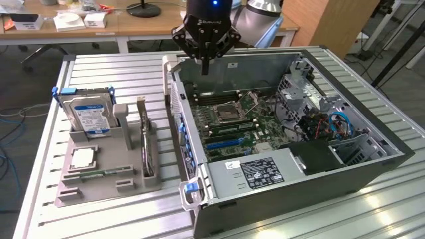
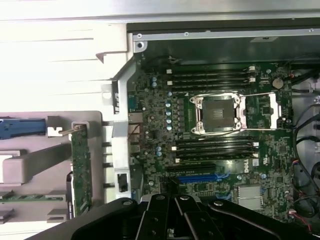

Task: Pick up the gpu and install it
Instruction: 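Reach for the gpu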

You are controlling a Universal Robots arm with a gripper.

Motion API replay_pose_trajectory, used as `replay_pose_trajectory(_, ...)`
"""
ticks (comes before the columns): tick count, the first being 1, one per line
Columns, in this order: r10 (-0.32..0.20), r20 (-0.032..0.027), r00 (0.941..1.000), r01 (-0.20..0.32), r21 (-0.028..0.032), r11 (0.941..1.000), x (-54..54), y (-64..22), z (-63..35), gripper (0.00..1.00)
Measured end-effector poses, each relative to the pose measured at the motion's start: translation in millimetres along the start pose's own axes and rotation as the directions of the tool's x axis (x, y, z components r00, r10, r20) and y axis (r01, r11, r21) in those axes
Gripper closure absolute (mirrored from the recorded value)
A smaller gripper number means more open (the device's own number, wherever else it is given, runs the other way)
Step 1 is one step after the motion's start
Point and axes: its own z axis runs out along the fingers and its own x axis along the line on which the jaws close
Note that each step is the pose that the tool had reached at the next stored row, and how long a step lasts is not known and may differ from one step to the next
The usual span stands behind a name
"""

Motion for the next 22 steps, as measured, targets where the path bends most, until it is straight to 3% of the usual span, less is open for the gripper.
replay_pose_trajectory(22, 0.0, 0.0, 1.0, 0.0, 0.0, 1.0, 58.8, -4.5, 0.0, 0.9)
